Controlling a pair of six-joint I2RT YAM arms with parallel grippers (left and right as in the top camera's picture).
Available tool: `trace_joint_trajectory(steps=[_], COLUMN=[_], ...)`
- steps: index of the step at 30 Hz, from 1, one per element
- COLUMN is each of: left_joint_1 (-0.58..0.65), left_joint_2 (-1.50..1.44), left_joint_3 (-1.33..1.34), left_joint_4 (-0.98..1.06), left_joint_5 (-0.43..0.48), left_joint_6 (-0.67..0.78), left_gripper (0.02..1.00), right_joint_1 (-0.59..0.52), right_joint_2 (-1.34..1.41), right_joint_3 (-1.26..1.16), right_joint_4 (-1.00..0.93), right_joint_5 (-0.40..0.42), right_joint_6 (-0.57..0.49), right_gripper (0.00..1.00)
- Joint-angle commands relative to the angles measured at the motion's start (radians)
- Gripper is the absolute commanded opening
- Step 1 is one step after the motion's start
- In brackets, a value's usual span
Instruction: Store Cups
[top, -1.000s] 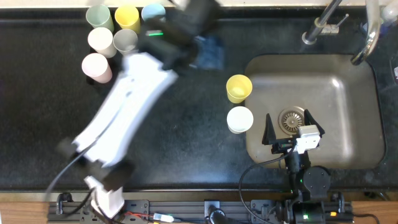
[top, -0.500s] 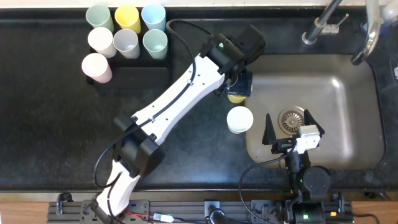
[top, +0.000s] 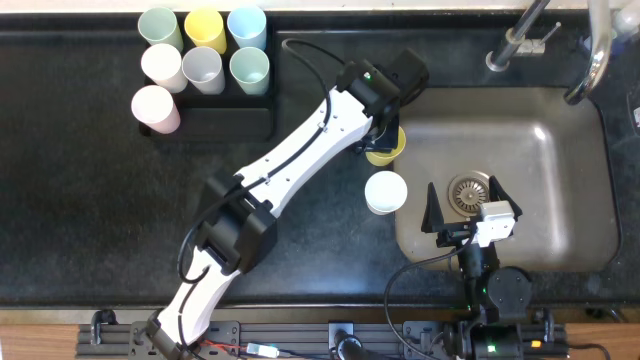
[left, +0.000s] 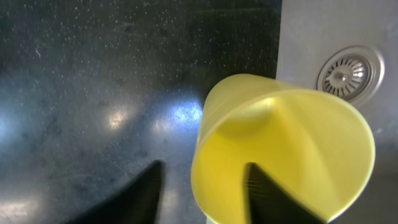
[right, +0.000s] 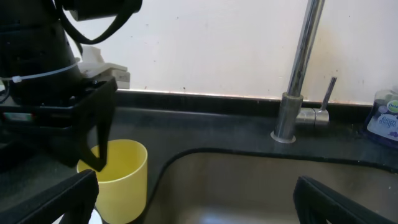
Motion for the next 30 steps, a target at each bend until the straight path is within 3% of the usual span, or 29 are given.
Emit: trace_joint_trajectory(steps=[1,5,12,16,18,21,26,30], left_joint_1=[0.005,0.007,0.033,0.100,0.168,0.285,0.542,0.662], left_joint_2=[0.020,0.027,-0.033,-0.169,-0.263,-0.370,-0.535,-0.589], left_joint_3=[0.016,0.016,0.016,0.015,0.015,0.013,-0.061,-0.155], left_joint_4=[0.018,0.019,0.025,0.024,0.012,-0.022,-0.103,-0.117], left_joint_5=[-0.012,-0.011,-0.027,-0.123,-0.171,-0.172,-0.137,-0.069], left_joint_6=[-0.026,-0.037,-0.036,-0.032,-0.021,-0.001,0.142,0.257], left_gripper=[0.165,0.045,0.034,0.034,0.034,0.034,0.034,0.034], right_joint_1=[0.005,0.005,0.005,0.005,0.005,0.005,0.005,0.005], right_joint_2=[-0.008,-0.008,-0.008,-0.008,-0.008,-0.008,-0.008,-0.008], right_joint_3=[-0.013,-0.013,-0.013,-0.013,-0.013,-0.013,-0.013,-0.013], right_joint_4=[0.005,0.005,0.005,0.005,0.005,0.005,0.005,0.005], right_joint_5=[0.008,0.008,0.008,0.008,0.008,0.008,0.008,0.008], right_joint_6=[-0.003,-0.003,-0.003,-0.003,-0.003,-0.003,-0.003,-0.003], right_gripper=[0.998,0.998,0.998,0.998,0.996,0.998,0.998,0.998])
